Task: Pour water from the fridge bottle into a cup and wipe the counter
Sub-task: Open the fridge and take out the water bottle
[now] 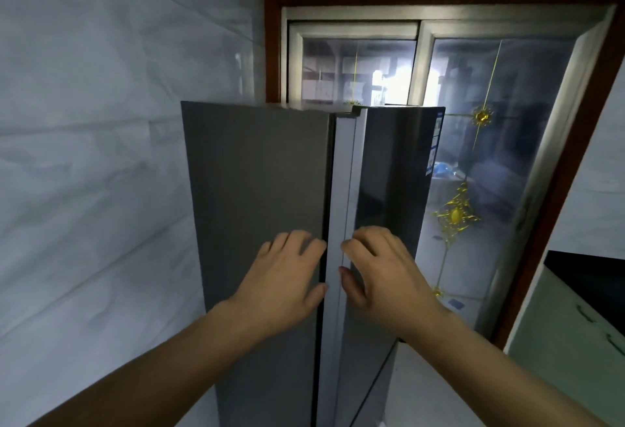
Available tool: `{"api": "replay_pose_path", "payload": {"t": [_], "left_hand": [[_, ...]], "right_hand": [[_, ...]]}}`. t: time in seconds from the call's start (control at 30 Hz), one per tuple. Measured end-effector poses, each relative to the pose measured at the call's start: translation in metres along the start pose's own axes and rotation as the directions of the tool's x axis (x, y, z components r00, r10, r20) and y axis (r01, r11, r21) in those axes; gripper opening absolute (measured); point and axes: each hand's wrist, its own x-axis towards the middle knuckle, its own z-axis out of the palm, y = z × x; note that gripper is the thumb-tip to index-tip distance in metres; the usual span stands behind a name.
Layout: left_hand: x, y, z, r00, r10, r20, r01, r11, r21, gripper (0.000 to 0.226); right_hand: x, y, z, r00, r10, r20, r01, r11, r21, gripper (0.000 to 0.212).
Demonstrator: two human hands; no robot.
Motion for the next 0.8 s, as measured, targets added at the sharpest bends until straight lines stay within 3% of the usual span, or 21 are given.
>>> {"api": "replay_pose_path", "payload": {"t": [0.13,0.23,0.37,0.43,0.6,0.8], "left_hand": [[0.043,-0.016,0.027,0.991,0.063,-0.116,-0.083,0.982,-0.172,0.057],[0.064,-0.021,0.057,0.994,0.005,-0.106,-0.044,0.929,-0.368,0.05],[0.075,-0.018,0.106,0.986,-0.157,-0.056,0.085,0.763,-0.641,0.038],[0.076,-0.016,0.13,0.974,-0.202,-0.102,0.066,0.685,-0.726,0.031],[0.071,-0.006,0.157,0.951,-0.24,-0.196,-0.004,0.623,-0.782,0.028],[0.07,0.003,0.165,0.939,-0.293,-0.182,0.046,0.63,-0.775,0.031]], "right_hand": [[0.032,0.023,0.028,0.995,-0.045,-0.093,0.036,0.994,-0.1,0.033],[0.053,0.036,0.039,0.986,-0.113,-0.126,0.087,0.977,-0.194,0.028],[0.074,0.05,0.045,0.95,-0.285,-0.126,0.22,0.9,-0.376,0.013],[0.078,0.057,0.047,0.935,-0.332,-0.127,0.248,0.866,-0.435,0.01],[0.085,0.064,0.047,0.906,-0.407,-0.118,0.309,0.825,-0.474,0.008],[0.089,0.069,0.047,0.88,-0.46,-0.118,0.355,0.802,-0.481,0.009]]}}
